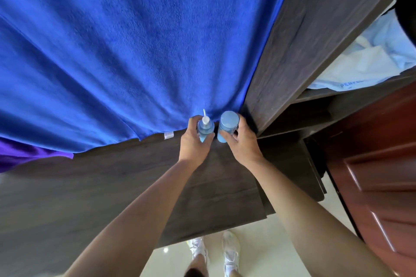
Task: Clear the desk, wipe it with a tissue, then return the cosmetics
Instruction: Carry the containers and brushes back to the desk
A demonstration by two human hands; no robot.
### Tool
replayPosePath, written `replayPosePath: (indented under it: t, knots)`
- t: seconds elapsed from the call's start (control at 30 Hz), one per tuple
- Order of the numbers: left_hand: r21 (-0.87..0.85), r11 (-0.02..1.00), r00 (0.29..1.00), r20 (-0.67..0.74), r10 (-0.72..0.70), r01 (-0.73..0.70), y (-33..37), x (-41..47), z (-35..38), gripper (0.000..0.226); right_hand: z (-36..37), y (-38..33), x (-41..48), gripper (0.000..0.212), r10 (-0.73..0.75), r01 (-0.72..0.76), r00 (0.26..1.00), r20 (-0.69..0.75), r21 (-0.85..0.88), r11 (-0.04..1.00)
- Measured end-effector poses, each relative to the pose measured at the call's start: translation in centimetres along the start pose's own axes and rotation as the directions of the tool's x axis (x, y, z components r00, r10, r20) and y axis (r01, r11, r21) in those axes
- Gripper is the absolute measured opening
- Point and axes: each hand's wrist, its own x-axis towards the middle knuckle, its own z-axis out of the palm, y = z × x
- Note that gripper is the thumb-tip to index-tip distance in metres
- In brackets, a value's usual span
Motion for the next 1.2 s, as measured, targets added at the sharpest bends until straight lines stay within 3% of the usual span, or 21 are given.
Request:
replayPosePath:
  t: [0.1,0.23,0.37,0.47,0.6,0.73,0.83,0.9,1.03,1.2]
  knots:
    - [0.047,0.999,0.999,0.042,0.006,-0.008,0.4,-0.1,-0.5,0.046,-0.2,-0.3,-0.2,0.067,-0.001,0.001,1.000,0.005,-0.071,0.997]
    - [0.203,0.976,0.997,0.048,0.065,-0.074,1.8,-2.1,-2.5,0.071,-1.6,-1.1,-2.3,0.089,-0.088,0.092,0.996,0.025,-0.244,0.965]
    - [0.432,0.846,0.930,-0.043,0.366,-0.313,3.3,-6.4,-5.7,0.063,-2.9,-2.2,-6.5,0.078,-0.321,0.275,0.944,-0.076,-0.358,0.892]
    - [0.553,0.749,0.882,-0.052,0.468,-0.365,3.3,-9.0,-7.0,0.059,-3.3,-2.1,-9.7,0.070,-0.379,0.291,0.910,-0.168,-0.393,0.872]
    - [0.579,0.688,0.860,0.046,0.508,-0.437,2.8,-10.8,-5.9,0.059,-4.1,0.1,-13.9,0.066,-0.362,0.188,0.899,-0.244,-0.531,0.826]
    - [0.511,0.623,0.794,0.243,0.557,-0.593,4.1,-12.2,-1.5,0.061,-6.3,3.6,-19.9,0.065,-0.284,-0.038,0.846,-0.451,-0.583,0.811]
    - [0.413,0.557,0.693,0.404,0.596,-0.720,7.5,-14.5,3.3,0.061,-9.7,5.7,-25.9,0.063,-0.237,-0.244,0.758,-0.608,-0.600,0.762]
    - [0.317,0.495,0.587,0.475,0.655,-0.809,11.0,-17.4,6.7,0.061,-12.6,6.6,-30.8,0.063,-0.194,-0.402,0.661,-0.725,-0.560,0.725]
    - [0.122,0.298,0.314,0.554,0.771,-0.947,18.0,-25.7,13.2,0.063,-17.9,7.6,-41.9,0.064,-0.116,-0.621,0.398,-0.910,-0.360,0.696]
    - [-0.131,0.119,0.028,0.548,0.836,-0.984,22.3,-39.5,19.9,0.062,-21.2,10.2,-56.9,0.066,-0.055,-0.725,0.092,-0.994,-0.105,0.681]
